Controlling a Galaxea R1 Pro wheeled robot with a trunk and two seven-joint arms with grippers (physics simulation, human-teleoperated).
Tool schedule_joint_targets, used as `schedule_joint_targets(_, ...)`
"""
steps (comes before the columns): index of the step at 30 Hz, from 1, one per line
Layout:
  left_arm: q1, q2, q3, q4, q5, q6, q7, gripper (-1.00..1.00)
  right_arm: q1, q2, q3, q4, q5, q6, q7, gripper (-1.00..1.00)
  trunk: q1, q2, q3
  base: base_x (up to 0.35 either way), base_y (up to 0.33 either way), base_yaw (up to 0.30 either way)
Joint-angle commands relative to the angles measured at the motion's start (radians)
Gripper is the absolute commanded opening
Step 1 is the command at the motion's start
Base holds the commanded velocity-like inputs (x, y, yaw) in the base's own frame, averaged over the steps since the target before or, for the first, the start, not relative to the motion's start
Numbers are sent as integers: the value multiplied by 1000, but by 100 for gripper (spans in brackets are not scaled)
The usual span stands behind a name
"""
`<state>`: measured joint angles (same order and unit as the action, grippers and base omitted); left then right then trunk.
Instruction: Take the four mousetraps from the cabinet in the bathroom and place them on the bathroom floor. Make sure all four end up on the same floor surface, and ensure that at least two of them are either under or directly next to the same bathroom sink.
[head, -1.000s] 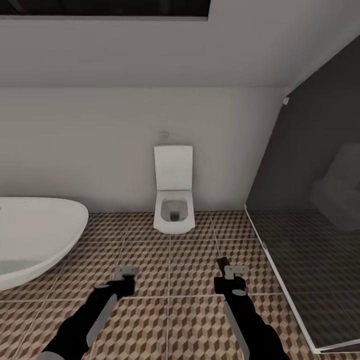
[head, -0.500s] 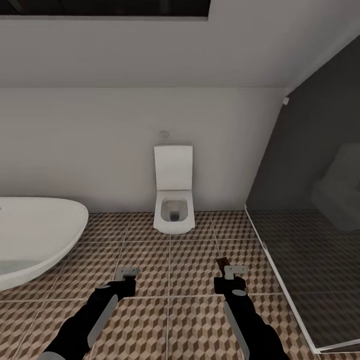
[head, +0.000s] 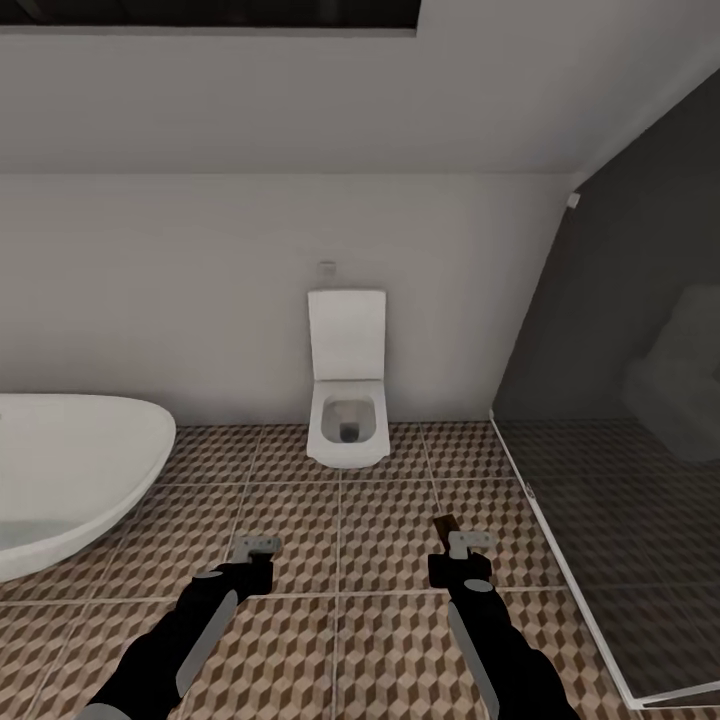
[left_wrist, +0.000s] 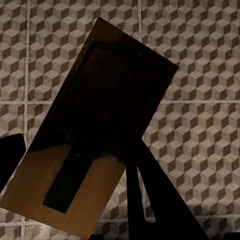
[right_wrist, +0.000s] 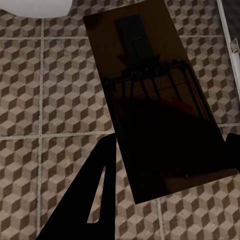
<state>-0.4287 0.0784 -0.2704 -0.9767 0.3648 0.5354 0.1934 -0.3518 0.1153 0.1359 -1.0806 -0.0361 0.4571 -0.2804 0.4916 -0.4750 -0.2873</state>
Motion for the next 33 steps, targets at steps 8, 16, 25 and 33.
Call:
schedule_joint_targets(8,-1,1,-4,-2,10,3,9,-100,-1,0,2,-1,-5,5,-8,-100,31,-58,-27,0,0,0)
schedule_joint_targets(16,-1,1,-7,-2,10,3,8,-100,-1,4,4,-2,-5,5,-9,-100,62,-114,-52,0,0,0)
schedule_joint_targets(25,-1,1,-21,-2,10,3,9,-100,-1,4,4,-2,-5,5,-9,-100,96,-177,-83,0,0,0)
schedule_joint_targets(33,-1,1,-21,-2,10,3,8,-100,0,4,4,-2,-5,5,-10,-100,127,-233,-117,0,0,0)
